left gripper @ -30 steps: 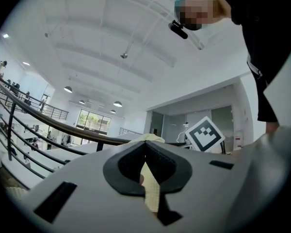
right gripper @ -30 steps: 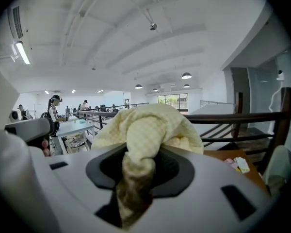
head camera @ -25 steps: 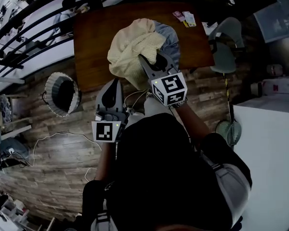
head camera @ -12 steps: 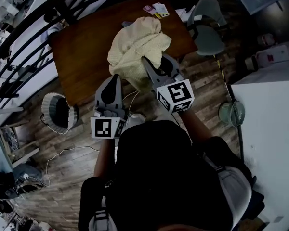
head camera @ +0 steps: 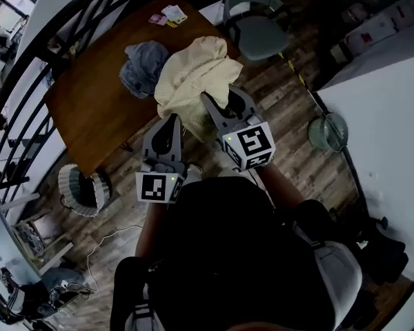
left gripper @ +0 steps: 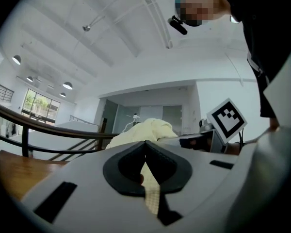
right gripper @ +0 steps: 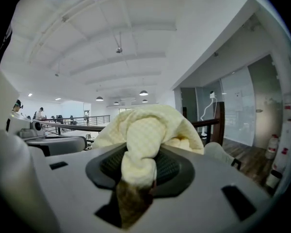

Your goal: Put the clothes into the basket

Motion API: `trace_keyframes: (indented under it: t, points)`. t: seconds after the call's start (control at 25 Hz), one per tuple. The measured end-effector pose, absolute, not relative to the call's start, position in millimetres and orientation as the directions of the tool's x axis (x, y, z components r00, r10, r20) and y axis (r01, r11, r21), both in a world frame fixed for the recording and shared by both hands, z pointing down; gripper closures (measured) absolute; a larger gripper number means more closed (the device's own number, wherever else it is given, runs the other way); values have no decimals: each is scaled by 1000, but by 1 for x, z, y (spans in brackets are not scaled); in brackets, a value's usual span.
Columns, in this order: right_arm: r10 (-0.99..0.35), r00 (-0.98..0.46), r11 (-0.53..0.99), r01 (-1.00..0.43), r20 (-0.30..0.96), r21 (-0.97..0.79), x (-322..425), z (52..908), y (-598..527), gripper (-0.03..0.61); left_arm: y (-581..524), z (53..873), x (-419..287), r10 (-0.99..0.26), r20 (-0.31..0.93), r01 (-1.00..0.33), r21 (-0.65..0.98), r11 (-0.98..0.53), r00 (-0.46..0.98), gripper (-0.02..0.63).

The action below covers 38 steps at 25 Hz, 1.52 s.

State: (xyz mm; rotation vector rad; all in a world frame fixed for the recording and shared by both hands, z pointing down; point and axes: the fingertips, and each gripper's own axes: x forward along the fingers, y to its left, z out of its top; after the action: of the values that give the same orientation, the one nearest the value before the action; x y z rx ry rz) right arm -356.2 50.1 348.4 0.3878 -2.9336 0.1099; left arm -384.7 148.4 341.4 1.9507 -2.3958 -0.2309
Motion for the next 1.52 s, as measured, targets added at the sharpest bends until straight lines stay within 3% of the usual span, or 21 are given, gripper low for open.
trace_keyframes:
  t: [0.8, 1.12, 1.52]
  points:
    - [-536, -826, 829, -554, 174, -78, -45, 357, -19, 428, 55, 342, -103, -985, -66, -980, 110, -163, 157, 600]
    - [-709, -685, 681, -727, 165, -93, 86, 356, -37, 428, 21, 332, 9, -927, -78, -925, 84, -372, 366, 601]
    - [-868, -474, 462, -880, 148, -110, 190, 360, -48, 428, -9, 335, 84, -827, -73, -821, 98, -563, 558, 601]
